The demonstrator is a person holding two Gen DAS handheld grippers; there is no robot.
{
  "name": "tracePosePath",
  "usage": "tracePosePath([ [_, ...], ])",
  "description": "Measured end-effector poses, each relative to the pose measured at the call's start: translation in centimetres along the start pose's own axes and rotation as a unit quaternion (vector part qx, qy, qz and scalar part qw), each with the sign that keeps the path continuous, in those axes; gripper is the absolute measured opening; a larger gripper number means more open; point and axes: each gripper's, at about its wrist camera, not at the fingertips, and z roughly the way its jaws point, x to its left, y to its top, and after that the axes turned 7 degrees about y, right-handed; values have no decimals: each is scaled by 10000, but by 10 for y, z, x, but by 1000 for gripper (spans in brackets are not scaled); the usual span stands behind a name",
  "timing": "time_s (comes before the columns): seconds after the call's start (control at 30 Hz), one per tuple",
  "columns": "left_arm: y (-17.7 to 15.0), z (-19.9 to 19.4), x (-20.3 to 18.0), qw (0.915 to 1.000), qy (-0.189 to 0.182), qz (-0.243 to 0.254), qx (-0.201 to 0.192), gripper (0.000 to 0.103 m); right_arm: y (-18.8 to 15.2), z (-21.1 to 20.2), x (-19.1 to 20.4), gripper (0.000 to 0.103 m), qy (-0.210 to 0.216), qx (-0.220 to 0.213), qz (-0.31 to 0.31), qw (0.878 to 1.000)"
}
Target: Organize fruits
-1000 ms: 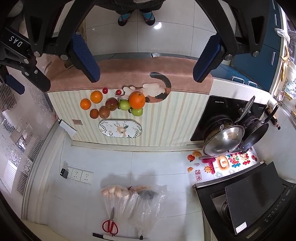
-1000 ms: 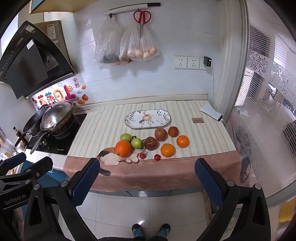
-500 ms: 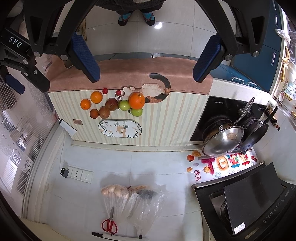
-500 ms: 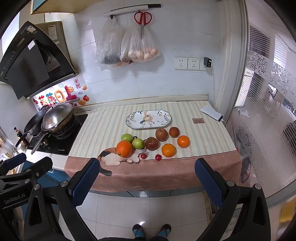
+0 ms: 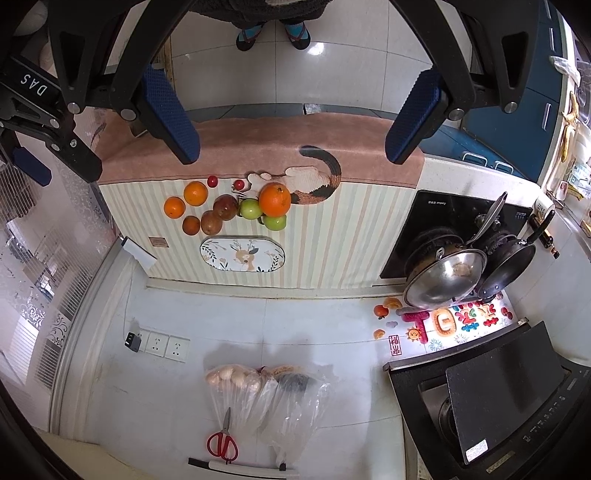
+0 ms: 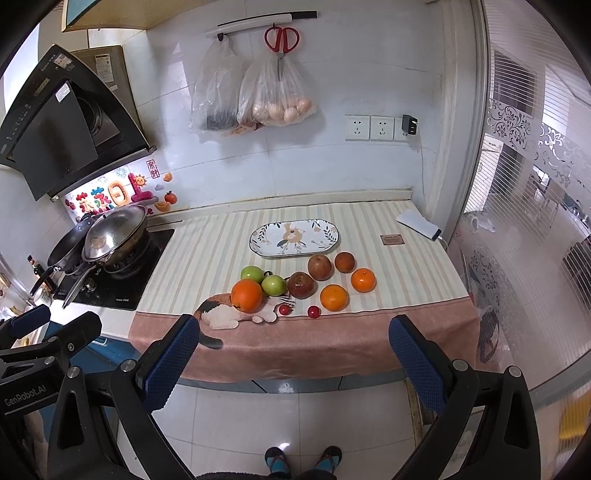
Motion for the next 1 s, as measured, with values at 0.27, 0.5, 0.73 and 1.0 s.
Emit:
tracePosePath([
  [0.27, 1, -2, 0, 10000, -7, -5, -15, 103, -1, -5, -1, 103, 11, -21, -2, 10000],
  [0.5, 0, -3, 0, 10000, -6, -8, -25, 103, 0, -5, 0, 103, 6, -25, -10, 10000],
  [0.73, -1, -3, 0, 10000, -5, -13, -29, 103, 0, -6, 0, 103, 7, -27, -11, 10000],
  [1.0, 3, -8, -1, 10000, 17, -21, -23, 103, 3, -10, 5, 103, 33, -29, -29, 10000],
])
